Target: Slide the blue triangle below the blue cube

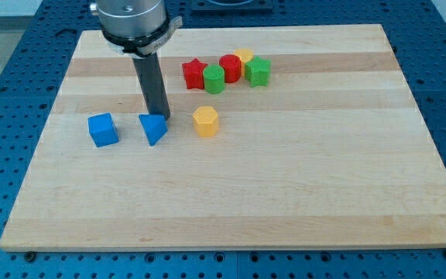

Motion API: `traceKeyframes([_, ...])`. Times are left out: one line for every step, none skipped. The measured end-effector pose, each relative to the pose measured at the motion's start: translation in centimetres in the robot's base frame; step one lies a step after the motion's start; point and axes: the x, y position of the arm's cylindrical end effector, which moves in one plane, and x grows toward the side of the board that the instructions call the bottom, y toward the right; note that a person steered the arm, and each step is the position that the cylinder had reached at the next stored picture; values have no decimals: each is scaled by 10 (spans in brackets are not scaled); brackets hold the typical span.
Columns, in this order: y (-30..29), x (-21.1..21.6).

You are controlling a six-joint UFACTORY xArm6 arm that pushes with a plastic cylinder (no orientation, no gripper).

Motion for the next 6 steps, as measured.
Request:
traceKeyframes([0,17])
traceKeyframes([0,31])
traceKeyframes([25,30])
traceKeyframes([36,39])
traceKeyframes([24,48])
traceKeyframes([-13,51])
